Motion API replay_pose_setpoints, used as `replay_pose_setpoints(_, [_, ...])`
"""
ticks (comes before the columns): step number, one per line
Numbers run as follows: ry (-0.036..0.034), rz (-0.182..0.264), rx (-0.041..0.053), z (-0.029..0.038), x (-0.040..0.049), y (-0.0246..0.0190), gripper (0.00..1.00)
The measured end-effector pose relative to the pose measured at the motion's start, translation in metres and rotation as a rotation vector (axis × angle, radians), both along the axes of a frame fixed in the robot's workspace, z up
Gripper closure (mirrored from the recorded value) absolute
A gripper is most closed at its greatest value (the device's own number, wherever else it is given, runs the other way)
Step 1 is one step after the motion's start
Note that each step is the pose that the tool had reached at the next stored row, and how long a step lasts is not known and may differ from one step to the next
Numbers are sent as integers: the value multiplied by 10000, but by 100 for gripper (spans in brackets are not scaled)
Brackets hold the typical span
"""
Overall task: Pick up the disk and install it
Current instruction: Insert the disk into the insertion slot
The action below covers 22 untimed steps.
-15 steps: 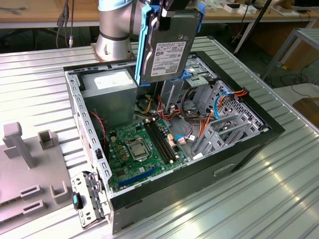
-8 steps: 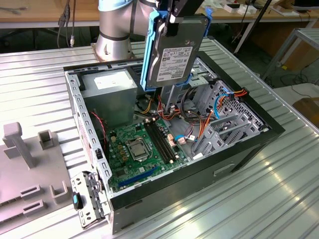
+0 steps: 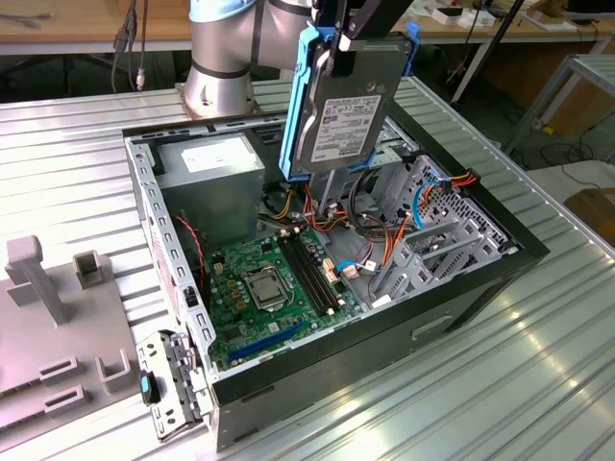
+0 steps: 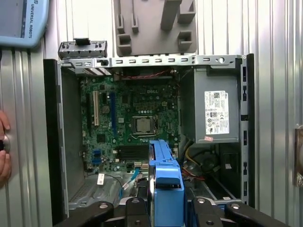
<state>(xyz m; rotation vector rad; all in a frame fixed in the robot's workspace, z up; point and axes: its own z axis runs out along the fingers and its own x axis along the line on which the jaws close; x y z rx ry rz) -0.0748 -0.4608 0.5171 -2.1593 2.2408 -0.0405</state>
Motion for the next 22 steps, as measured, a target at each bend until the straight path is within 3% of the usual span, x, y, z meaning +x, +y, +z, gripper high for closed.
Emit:
replay_pose_setpoints(4, [0, 0, 0, -8, 86, -39, 63])
replay_pose_setpoints(11, [0, 0, -28, -23, 207, -49, 63])
replay_pose_setpoints(13, [1, 0, -36, -30, 223, -79, 63])
replay_pose_setpoints(16, [0, 0, -34, -50, 242, -170, 63])
replay_pose_setpoints(18, [1, 0, -35, -67, 259, -268, 63])
replay_pose_setpoints(20, [0, 0, -33, -74, 269, -328, 63])
replay_pose_setpoints(22, [0, 0, -34, -79, 276, -439, 63])
